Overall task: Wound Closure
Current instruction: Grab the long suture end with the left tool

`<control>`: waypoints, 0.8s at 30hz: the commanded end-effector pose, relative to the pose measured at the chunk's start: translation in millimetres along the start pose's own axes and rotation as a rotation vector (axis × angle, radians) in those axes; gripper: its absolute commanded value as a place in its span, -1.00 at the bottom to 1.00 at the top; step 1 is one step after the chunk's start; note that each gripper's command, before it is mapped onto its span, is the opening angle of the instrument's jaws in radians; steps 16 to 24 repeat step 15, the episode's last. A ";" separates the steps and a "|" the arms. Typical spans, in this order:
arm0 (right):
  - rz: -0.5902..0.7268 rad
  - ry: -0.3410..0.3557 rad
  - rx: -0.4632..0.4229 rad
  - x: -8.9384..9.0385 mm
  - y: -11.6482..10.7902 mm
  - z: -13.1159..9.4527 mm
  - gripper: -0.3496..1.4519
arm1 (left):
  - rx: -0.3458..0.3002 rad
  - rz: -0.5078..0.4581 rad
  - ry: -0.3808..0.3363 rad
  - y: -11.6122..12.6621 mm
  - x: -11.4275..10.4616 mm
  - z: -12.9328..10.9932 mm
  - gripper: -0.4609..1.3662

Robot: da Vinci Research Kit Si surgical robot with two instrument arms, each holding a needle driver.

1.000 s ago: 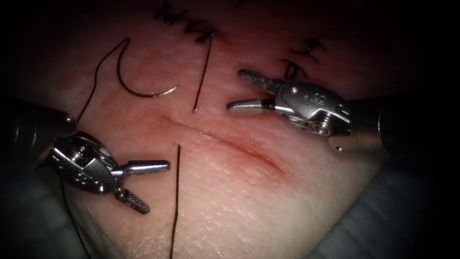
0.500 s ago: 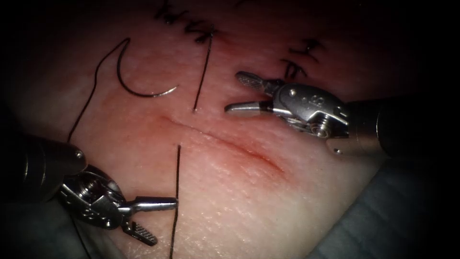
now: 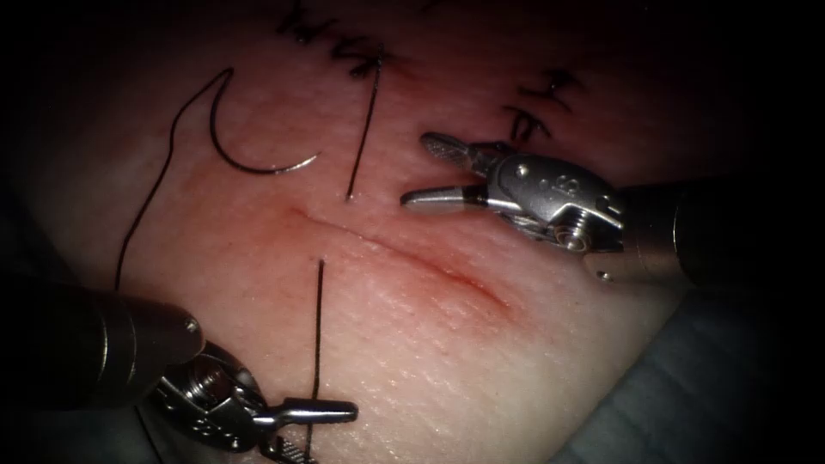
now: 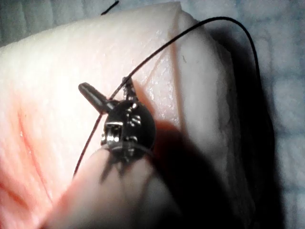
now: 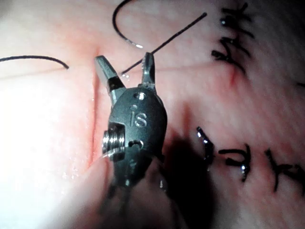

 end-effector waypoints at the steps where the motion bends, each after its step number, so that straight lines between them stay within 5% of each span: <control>1: 0.000 0.000 0.003 0.0 0.0 0.0 0.61 | -0.009 0.005 0.009 -0.1 -0.1 0.1 -0.69; 3: 0.000 0.000 0.003 0.0 -0.1 0.0 0.61 | -0.014 0.009 0.019 -0.1 -0.2 0.1 -0.88; 24: -0.003 0.002 0.002 -0.1 -0.3 0.1 0.61 | -0.041 0.024 0.069 -0.4 -0.7 -0.3 -0.88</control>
